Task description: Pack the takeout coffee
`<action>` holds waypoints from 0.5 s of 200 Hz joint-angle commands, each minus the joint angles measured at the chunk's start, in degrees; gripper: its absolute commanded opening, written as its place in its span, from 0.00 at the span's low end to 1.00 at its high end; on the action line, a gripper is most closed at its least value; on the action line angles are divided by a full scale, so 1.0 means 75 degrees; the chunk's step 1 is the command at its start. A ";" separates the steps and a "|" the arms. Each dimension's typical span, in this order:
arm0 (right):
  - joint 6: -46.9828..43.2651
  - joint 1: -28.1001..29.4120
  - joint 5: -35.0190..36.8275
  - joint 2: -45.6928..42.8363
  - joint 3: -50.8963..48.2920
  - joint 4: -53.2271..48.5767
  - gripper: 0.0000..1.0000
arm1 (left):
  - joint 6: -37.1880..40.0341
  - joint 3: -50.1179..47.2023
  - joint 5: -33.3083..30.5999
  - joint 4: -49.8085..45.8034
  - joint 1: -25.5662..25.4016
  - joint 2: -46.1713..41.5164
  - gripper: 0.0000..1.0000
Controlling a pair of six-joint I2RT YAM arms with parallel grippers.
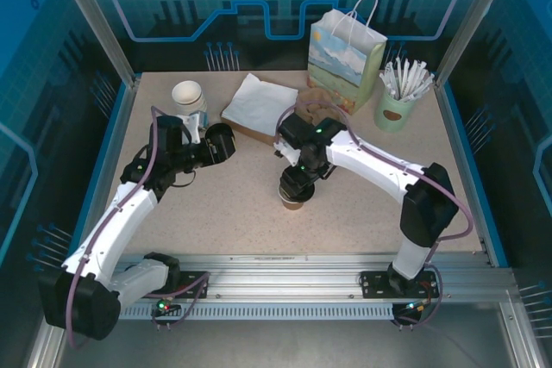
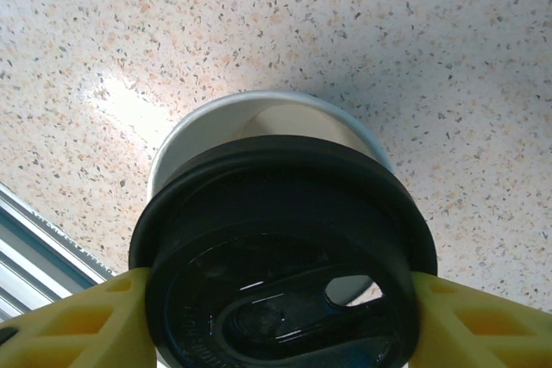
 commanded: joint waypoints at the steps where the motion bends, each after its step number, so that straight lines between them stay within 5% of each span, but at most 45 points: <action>1: -0.0250 0.0179 0.0209 0.0249 0.0427 -0.0605 0.61 | 0.0139 -0.0206 -0.0111 -0.0008 0.0026 -0.0161 0.68; 100: -0.0373 0.0378 0.0399 0.0971 0.1125 -0.0911 0.62 | 0.0183 -0.0425 -0.0205 0.0002 0.0026 -0.0354 0.68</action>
